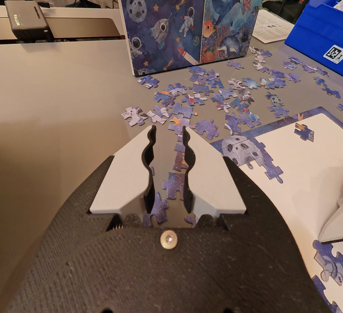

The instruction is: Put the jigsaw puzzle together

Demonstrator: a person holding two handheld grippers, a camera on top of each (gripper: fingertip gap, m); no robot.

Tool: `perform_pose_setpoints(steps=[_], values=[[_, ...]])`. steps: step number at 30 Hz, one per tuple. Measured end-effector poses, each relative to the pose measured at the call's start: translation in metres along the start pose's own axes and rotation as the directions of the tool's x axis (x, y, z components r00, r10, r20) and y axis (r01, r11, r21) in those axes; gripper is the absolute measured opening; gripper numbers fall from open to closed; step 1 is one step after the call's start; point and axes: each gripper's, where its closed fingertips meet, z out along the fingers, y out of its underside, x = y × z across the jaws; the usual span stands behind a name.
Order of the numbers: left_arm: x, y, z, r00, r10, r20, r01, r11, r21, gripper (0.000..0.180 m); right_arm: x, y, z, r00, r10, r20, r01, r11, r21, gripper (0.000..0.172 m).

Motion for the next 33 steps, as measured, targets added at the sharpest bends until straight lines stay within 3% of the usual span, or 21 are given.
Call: perform_pose_setpoints(steps=[15, 20, 25, 31, 33], values=[[0.000, 0.000, 0.000, 1.000, 0.000, -0.001, 0.000, 1.000, 0.000, 0.026, 0.019, 0.004, -0.006, 0.995, 0.055, -0.081, -0.055, 0.998, 0.001, 0.027], [0.000, 0.000, 0.000, 1.000, -0.001, -0.001, 0.001, 1.000, 0.000, 0.026, 0.014, 0.004, -0.007, 0.995, 0.099, -0.025, -0.099, 0.995, 0.005, 0.035], [0.000, 0.000, 0.000, 1.000, -0.001, -0.001, 0.001, 1.000, 0.001, 0.026, 0.004, 0.007, -0.011, 0.993, 0.107, 0.040, -0.106, 0.994, -0.012, 0.029], [0.000, 0.000, 0.000, 1.000, -0.001, -0.001, 0.001, 1.000, 0.001, 0.026, -0.025, 0.003, -0.010, 0.971, 0.104, 0.215, -0.106, 0.994, -0.005, 0.024], [0.000, 0.000, 0.000, 1.000, -0.001, -0.002, 0.001, 1.000, 0.000, 0.026, -0.026, -0.001, -0.010, 0.974, 0.085, 0.209, -0.091, 0.996, 0.017, 0.025]])
